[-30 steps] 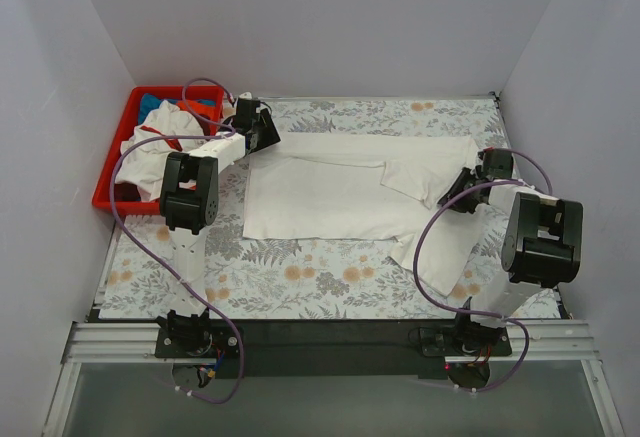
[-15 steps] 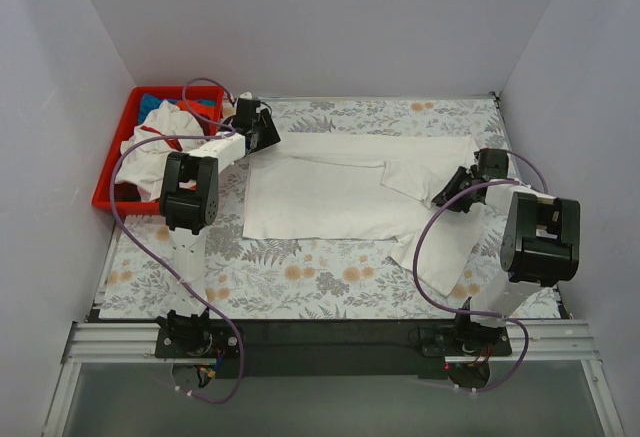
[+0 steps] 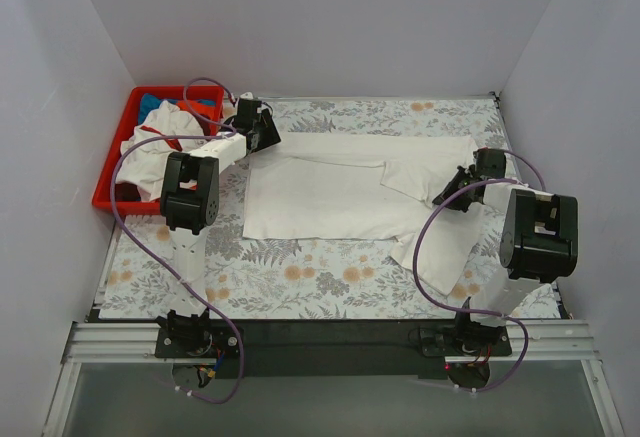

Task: Fold and stack the t-shirts
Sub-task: Fold the tshirt

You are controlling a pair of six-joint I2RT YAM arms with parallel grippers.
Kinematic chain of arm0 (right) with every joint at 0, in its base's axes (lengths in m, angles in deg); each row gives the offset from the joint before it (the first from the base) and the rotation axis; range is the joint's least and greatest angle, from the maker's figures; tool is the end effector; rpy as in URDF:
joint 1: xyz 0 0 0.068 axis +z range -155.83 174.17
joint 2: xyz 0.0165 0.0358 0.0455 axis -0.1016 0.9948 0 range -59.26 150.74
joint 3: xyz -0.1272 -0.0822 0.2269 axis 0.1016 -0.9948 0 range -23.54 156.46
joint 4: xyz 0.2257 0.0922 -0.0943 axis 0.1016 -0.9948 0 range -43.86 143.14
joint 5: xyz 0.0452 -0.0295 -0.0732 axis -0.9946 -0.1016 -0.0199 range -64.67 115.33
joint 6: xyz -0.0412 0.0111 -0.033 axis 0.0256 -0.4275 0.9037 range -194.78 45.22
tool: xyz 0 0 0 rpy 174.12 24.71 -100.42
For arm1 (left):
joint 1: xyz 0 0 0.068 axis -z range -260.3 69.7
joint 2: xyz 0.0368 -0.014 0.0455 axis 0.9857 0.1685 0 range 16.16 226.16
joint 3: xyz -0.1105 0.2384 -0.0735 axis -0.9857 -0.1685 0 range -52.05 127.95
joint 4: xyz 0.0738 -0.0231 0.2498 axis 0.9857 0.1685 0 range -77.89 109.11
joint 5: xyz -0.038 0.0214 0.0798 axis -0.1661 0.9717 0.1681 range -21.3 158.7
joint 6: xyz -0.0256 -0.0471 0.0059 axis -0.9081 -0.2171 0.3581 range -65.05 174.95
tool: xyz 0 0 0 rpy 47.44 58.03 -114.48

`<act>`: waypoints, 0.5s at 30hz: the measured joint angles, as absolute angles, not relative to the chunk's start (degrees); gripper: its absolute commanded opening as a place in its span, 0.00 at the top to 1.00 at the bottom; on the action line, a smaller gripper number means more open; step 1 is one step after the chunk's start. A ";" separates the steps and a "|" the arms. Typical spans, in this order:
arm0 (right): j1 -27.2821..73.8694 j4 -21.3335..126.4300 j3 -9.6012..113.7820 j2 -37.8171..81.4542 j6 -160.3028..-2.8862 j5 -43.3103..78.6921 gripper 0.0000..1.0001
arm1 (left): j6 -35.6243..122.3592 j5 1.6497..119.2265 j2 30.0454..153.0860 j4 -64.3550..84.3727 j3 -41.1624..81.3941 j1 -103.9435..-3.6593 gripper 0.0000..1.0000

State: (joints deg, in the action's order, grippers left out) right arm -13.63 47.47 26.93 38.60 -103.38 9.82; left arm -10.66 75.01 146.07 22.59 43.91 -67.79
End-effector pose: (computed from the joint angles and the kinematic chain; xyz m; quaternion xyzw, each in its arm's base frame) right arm 0.3295 -0.0356 0.1487 0.2529 0.9062 0.1825 0.2856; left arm 0.4932 -0.1053 0.1524 -0.4305 0.8139 -0.2043 0.3323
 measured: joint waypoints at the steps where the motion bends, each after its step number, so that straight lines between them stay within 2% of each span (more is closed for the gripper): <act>1: -13.63 47.47 26.93 38.60 -103.31 10.15 0.99 | -10.66 75.03 146.07 22.59 43.91 -67.79 0.40; 15: -13.41 41.66 28.84 36.83 -100.04 16.14 0.99 | -10.63 75.33 146.11 22.59 43.91 -67.70 0.40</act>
